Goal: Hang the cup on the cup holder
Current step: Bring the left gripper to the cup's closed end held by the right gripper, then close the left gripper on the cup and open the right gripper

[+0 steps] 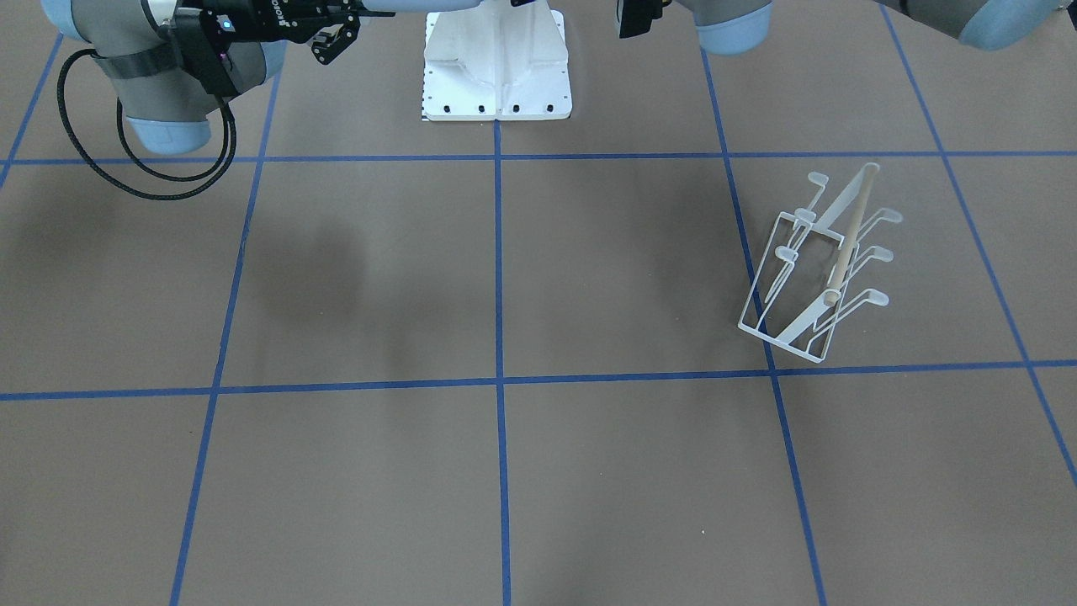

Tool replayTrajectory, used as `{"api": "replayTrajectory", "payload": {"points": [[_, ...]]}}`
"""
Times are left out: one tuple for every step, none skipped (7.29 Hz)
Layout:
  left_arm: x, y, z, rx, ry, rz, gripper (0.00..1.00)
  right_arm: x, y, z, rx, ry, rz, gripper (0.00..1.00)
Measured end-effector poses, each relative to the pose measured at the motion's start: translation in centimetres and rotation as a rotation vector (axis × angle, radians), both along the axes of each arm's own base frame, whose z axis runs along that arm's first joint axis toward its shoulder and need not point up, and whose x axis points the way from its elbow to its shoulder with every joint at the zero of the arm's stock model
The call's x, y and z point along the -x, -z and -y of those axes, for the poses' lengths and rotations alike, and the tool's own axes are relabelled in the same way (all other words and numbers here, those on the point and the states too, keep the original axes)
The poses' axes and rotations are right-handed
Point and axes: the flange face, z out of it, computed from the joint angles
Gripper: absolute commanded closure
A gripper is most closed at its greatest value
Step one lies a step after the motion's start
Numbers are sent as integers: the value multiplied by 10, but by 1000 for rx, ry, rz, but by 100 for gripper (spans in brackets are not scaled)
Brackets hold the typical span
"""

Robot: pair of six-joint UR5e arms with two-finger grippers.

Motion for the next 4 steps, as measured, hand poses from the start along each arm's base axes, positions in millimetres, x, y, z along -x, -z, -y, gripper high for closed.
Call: {"api": "replayTrajectory", "payload": {"points": [[0,0,-1,0,-3,0,47,0,0,0,0,0,0,100],[-1,0,-2,0,-5,-1,97,1,0,0,1,0,0,15],[0,1,-3,-1,-8,-5,100,1,1,0,3,0,3,0],[0,1,-4,-1,-12,-9,100,1,2,0,4,0,8,0]]}}
